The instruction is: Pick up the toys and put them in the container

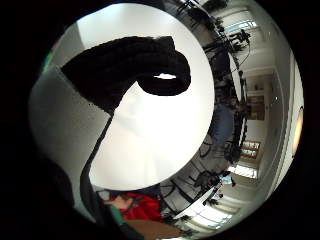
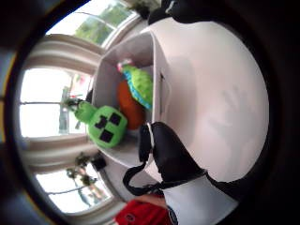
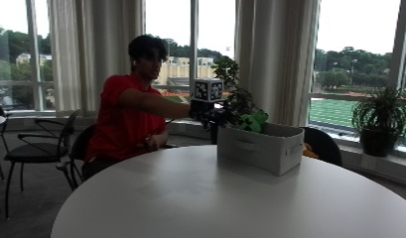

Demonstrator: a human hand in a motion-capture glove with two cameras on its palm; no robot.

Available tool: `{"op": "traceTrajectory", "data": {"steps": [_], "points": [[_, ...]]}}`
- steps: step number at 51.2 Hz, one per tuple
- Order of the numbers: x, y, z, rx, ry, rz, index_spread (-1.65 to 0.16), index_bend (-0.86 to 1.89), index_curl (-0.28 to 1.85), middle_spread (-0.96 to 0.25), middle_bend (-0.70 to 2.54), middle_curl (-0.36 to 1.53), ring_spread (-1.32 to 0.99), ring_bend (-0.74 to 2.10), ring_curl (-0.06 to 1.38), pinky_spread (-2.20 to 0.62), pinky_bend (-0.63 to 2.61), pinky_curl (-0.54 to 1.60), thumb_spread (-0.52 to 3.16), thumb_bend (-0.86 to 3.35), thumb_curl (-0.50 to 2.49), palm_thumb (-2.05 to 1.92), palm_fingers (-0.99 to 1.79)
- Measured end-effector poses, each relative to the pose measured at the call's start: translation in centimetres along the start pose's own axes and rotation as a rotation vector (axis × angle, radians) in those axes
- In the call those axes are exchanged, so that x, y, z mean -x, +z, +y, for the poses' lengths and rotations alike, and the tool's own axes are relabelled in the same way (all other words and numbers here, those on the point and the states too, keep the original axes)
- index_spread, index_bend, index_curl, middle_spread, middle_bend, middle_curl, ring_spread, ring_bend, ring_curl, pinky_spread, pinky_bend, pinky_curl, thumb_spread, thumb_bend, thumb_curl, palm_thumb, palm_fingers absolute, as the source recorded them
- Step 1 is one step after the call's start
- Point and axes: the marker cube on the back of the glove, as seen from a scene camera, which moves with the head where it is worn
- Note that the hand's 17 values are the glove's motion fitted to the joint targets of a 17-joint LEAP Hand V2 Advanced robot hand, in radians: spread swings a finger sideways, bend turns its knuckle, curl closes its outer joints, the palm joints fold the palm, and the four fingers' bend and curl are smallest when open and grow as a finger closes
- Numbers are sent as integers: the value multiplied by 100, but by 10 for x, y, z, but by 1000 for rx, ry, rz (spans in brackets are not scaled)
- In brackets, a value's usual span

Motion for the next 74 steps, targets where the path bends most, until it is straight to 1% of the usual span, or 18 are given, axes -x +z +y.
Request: {"op": "traceTrajectory", "data": {"steps": [8, 17, 25, 35, 40, 45, 50, 55, 61, 70, 74], "points": [[-44, 29, 20, -9, 38, 1, -43, 13, 40, -9, 18, 43, 4, 30, 28, 10, 123, 33, 117, -3, 39, -1, -6], [-71, 36, 43, -14, 11, -1, -43, 16, 37, -9, 18, 42, 5, 28, 27, 11, 122, 33, 117, -3, 37, -1, -5], [-87, 41, 63, -28, 34, -4, -42, 17, 36, -8, 18, 40, 5, 26, 27, 11, 120, 32, 117, -2, 35, -1, -4], [-123, 37, 60, -35, 50, -36, -43, 17, 36, -8, 18, 38, 5, 24, 28, 11, 118, 32, 117, -3, 34, -1, -3], [-129, 39, 61, -45, 87, -46, -43, 18, 36, -9, 18, 38, 5, 23, 28, 11, 118, 32, 117, -2, 34, -1, -2], [-126, 44, 74, -32, 87, -50, -43, 18, 36, -9, 18, 37, 5, 23, 28, 11, 118, 32, 117, -2, 33, -1, -2], [-129, 50, 74, -28, 99, -60, -43, 17, 36, -9, 18, 37, 5, 23, 28, 11, 117, 31, 117, -2, 33, -1, -1], [-124, 57, 80, -17, 84, -71, -43, 18, 36, -9, 18, 36, 4, 23, 29, 11, 116, 31, 117, -2, 33, -1, -1], [-131, 56, 66, -16, 88, -61, -43, 18, 36, -9, 18, 36, 4, 22, 29, 11, 116, 31, 117, -2, 33, -1, -1], [-120, 55, 80, -34, 58, -44, -43, 18, 36, -9, 18, 35, 4, 21, 29, 11, 116, 31, 117, -2, 32, -1, -1], [-122, 53, 77, -39, 61, -50, -43, 18, 36, -9, 18, 35, 4, 21, 29, 11, 116, 31, 117, -2, 32, -1, -1]]}}
